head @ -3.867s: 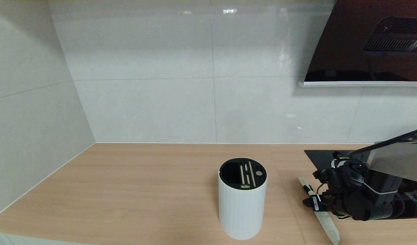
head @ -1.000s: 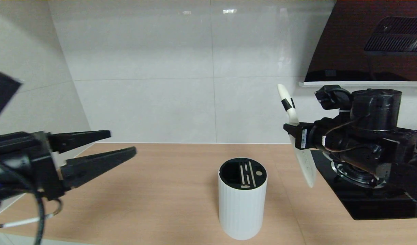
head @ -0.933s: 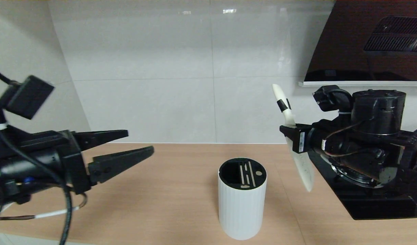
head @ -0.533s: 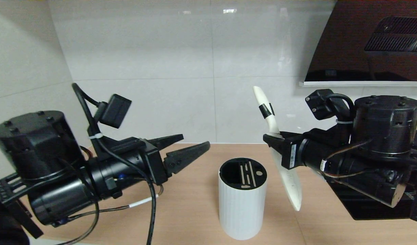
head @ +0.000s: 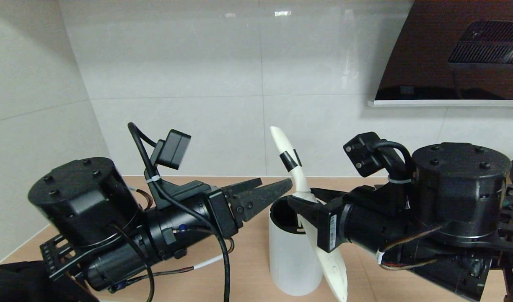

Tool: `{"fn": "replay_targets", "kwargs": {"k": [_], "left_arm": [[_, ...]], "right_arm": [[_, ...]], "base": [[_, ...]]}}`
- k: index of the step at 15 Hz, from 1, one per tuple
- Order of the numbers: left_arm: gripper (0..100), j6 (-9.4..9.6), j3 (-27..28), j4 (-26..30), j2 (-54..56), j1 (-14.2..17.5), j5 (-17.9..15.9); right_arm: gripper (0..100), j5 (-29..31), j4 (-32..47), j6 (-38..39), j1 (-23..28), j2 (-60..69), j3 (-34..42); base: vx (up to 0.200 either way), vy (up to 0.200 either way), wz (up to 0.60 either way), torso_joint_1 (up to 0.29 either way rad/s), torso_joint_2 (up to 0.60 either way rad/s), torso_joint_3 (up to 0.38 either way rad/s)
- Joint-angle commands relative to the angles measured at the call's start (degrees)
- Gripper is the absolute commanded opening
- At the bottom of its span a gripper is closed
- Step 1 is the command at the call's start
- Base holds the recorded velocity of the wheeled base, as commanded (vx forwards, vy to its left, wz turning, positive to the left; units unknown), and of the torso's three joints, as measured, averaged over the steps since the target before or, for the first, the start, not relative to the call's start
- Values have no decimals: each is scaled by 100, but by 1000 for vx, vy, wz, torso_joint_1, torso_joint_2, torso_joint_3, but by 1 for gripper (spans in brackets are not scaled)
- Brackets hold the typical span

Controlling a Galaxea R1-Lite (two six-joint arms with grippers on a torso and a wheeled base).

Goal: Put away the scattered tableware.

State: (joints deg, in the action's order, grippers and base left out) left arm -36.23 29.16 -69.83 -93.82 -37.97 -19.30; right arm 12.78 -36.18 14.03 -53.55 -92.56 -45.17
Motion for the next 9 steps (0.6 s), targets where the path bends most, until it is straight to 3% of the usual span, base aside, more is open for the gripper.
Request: {"fn": "replay_targets", "kwargs": {"k": [1, 5, 9], "left_arm": [[100, -86, 2, -189, -119, -35, 5], [100, -68, -42, -831, -541, -35, 75], [100, -60, -42, -945, -664, -43, 75]], "right_arm": [[0, 6, -3, 47, -235, -104, -1], [0, 32, -3, 223, -586, -201, -1], [0, 41, -73, 223, -604, -280, -1]], "base": [[0, 0, 0, 0, 0, 0], [0, 0, 0, 0, 0, 0], [0, 0, 0, 0, 0, 0]]}}
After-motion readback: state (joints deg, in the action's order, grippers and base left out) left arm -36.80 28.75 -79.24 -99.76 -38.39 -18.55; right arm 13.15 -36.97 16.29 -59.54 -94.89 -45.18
